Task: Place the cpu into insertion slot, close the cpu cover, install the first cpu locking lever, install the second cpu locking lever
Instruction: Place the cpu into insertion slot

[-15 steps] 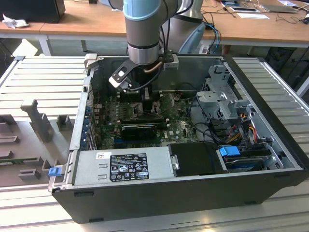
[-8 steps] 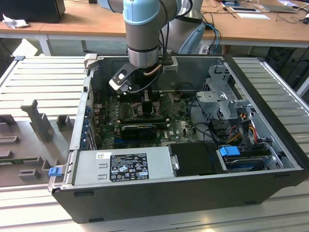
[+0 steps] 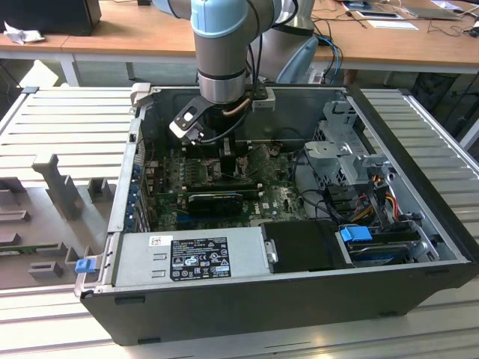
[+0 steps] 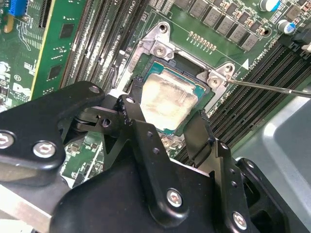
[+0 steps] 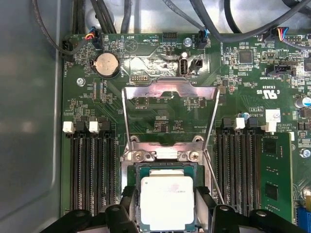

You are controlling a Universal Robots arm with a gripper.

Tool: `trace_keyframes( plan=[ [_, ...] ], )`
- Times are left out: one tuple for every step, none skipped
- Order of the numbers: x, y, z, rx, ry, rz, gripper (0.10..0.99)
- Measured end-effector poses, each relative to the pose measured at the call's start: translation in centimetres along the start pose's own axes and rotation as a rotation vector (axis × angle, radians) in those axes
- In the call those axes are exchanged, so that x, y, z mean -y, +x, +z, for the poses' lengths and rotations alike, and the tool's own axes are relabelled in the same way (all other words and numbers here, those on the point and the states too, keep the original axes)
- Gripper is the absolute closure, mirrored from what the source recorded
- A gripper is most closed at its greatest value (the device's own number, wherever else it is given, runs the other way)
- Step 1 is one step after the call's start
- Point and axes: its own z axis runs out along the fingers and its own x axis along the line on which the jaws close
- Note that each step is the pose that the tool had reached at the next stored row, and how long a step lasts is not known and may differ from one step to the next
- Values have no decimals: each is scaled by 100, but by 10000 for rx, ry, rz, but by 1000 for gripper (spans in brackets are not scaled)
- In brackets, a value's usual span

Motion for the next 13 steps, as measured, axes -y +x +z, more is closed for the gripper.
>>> trace_keyframes(
  plan=[
    [0, 0, 0, 0, 0, 1, 478],
    [0, -3, 1, -1, 0, 2, 478],
    [0, -6, -2, 3, 2, 2, 478],
    [-1, -7, -9, 1, 0, 1, 478],
    [-1, -7, -18, 0, 0, 1, 478],
    [-2, -7, -27, 1, 1, 1, 478],
    [-3, -7, -35, 1, 1, 1, 478],
    [-4, -7, -43, 1, 1, 1, 478],
    [-4, -7, -51, 1, 1, 1, 478],
    [-5, -7, -60, 1, 0, 1, 478],
    [-6, -7, -75, 0, 0, 1, 478],
    [-7, -7, -84, 0, 0, 1, 478],
    [-7, -7, -91, 1, 0, 0, 478]
  ],
)
